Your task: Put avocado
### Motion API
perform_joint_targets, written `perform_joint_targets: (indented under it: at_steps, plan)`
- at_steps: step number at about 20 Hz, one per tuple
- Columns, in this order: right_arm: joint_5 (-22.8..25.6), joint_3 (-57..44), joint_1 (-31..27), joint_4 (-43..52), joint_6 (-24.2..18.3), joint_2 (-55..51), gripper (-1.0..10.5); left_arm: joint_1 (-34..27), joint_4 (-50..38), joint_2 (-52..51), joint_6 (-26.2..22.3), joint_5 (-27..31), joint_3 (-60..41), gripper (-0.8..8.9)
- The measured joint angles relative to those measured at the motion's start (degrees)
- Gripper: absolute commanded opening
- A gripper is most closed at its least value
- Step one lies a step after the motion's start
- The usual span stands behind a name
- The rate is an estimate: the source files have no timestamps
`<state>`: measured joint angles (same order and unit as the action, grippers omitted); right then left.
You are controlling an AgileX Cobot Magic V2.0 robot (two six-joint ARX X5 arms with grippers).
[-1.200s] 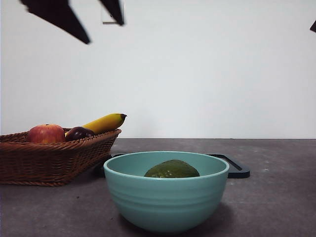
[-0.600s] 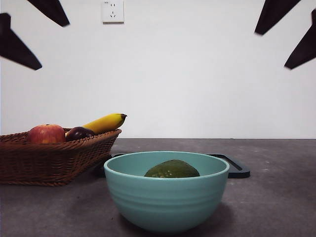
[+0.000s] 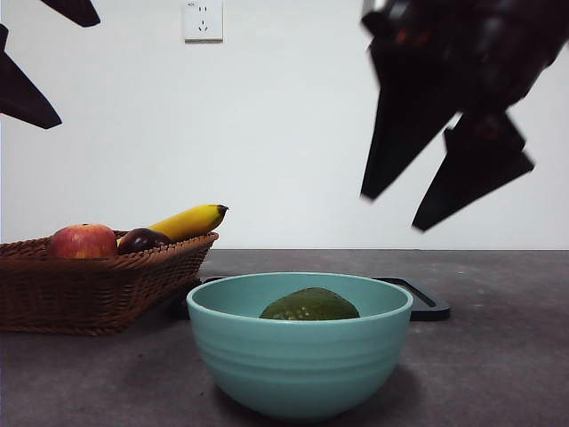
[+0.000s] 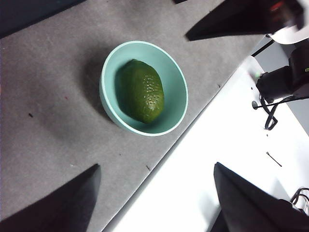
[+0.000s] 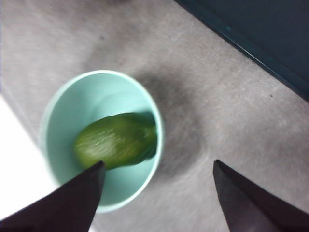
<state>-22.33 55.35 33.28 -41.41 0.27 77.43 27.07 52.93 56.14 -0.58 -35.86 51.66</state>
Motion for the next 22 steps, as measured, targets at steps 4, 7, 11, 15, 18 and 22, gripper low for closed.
perform_joint_targets:
  at_steps: [4,7,11,15,18,22]
  plan:
    - [2.3,0.0,2.6,2.9,0.2,5.4,3.0,0.0,0.0,0.0,0.0,0.0,0.0,3.7]
    - [4.7,0.0,4.3,5.5,0.2,8.4,2.6,0.0,0.0,0.0,0.0,0.0,0.0,3.7]
    - [7.6,0.0,5.5,7.7,0.2,10.5,2.0,0.0,0.0,0.0,0.0,0.0,0.0,3.7]
    - [7.6,0.0,6.2,7.9,0.2,11.9,1.3,0.0,0.0,0.0,0.0,0.0,0.0,3.7]
    - [7.6,0.0,6.8,8.6,0.2,11.9,0.2,0.0,0.0,0.0,0.0,0.0,0.0,3.7]
    - [7.3,0.0,6.9,8.6,0.3,11.9,0.1,0.0,0.0,0.0,0.0,0.0,0.0,3.7]
